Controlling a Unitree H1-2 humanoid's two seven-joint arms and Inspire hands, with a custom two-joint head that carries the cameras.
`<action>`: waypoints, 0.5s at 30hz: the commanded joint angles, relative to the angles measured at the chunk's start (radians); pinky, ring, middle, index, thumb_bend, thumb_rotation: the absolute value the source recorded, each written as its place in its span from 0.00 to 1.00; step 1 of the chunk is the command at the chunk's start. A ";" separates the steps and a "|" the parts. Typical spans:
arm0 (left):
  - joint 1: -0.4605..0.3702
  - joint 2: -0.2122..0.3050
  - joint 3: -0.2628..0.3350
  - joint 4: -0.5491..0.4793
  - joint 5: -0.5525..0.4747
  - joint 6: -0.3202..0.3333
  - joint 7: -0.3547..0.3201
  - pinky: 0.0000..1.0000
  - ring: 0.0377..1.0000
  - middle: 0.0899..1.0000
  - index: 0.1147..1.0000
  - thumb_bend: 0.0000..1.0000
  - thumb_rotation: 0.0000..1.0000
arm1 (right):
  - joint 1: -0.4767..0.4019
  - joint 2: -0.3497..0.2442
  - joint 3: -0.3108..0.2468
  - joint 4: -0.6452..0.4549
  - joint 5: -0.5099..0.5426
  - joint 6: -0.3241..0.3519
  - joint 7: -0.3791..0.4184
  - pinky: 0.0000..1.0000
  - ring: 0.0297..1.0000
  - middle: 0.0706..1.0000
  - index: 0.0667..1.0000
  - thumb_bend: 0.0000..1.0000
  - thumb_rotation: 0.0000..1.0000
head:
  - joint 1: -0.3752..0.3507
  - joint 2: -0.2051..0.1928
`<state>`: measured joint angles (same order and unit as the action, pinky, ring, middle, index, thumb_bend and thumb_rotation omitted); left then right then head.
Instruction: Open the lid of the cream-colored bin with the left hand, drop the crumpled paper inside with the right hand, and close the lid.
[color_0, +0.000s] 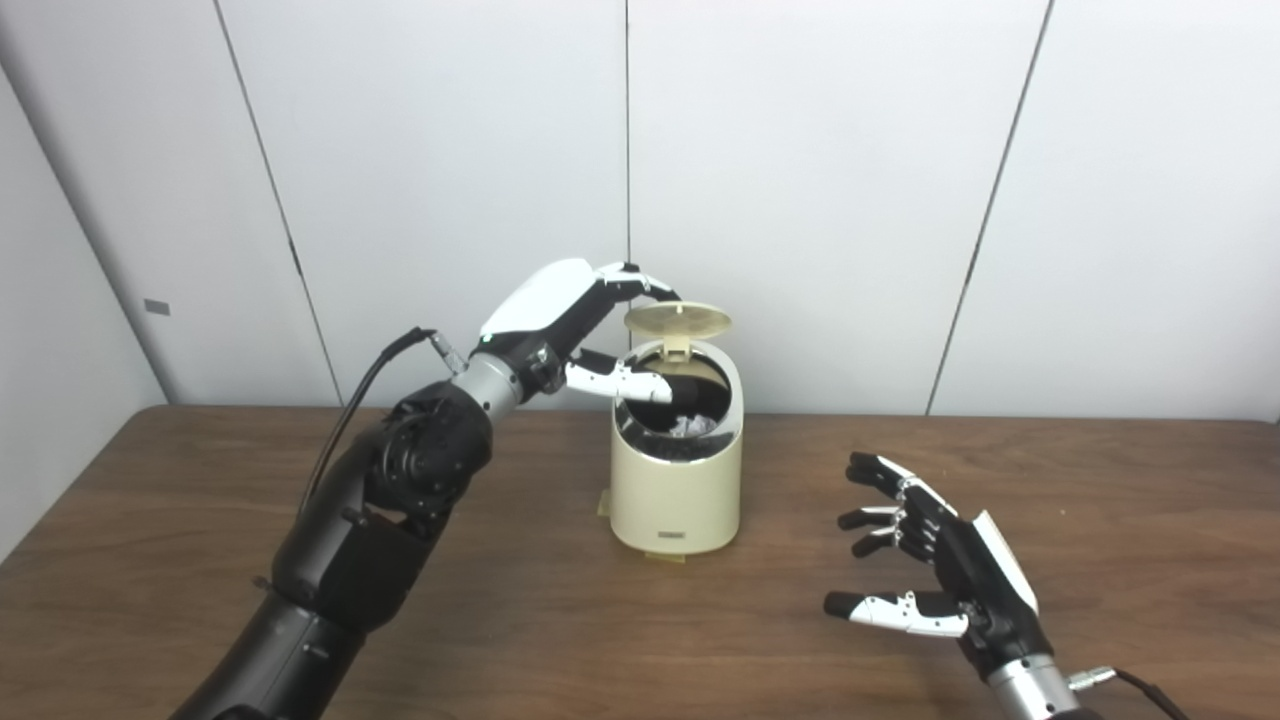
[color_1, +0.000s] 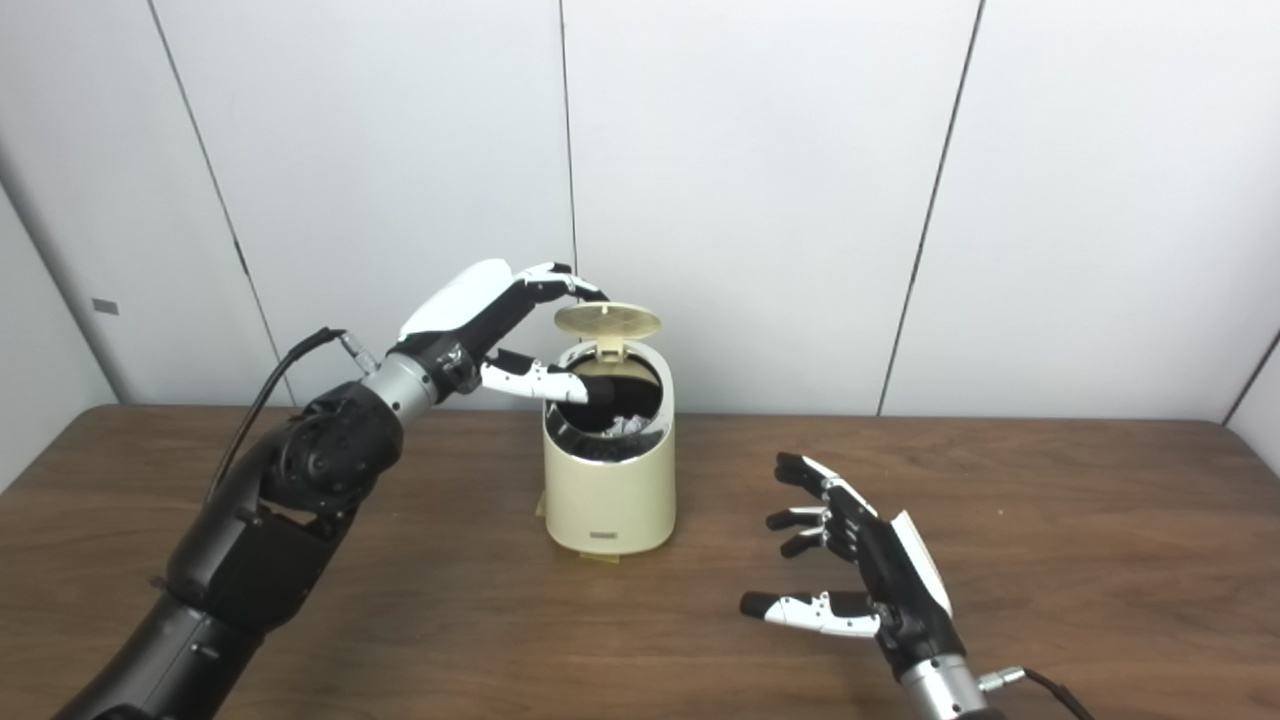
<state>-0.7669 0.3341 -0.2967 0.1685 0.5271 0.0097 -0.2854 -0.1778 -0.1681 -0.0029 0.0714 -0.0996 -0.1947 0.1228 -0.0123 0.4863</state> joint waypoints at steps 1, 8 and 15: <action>-0.053 0.024 0.002 -0.038 0.024 -0.030 0.009 0.90 1.00 0.87 0.81 0.98 0.65 | -0.026 -0.011 0.001 -0.043 0.019 -0.007 0.005 0.53 0.66 0.82 0.81 0.84 0.18 | -0.002 0.000; -0.039 0.041 -0.016 -0.079 0.066 -0.022 -0.024 0.96 1.00 0.86 0.82 0.99 0.67 | -0.025 -0.016 0.002 -0.053 0.014 0.014 0.003 0.51 0.65 0.82 0.81 0.85 0.20 | -0.004 0.004; -0.005 0.059 -0.016 -0.138 0.080 -0.034 -0.051 0.99 1.00 0.84 0.80 0.99 0.65 | -0.031 -0.014 0.000 -0.056 0.021 0.012 0.001 0.51 0.65 0.83 0.82 0.84 0.20 | -0.008 0.008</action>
<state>-0.7328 0.3738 -0.3230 0.0701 0.6017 -0.0077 -0.3405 -0.1776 -0.1750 0.0011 0.0465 -0.0927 -0.1632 0.1277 -0.0199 0.4939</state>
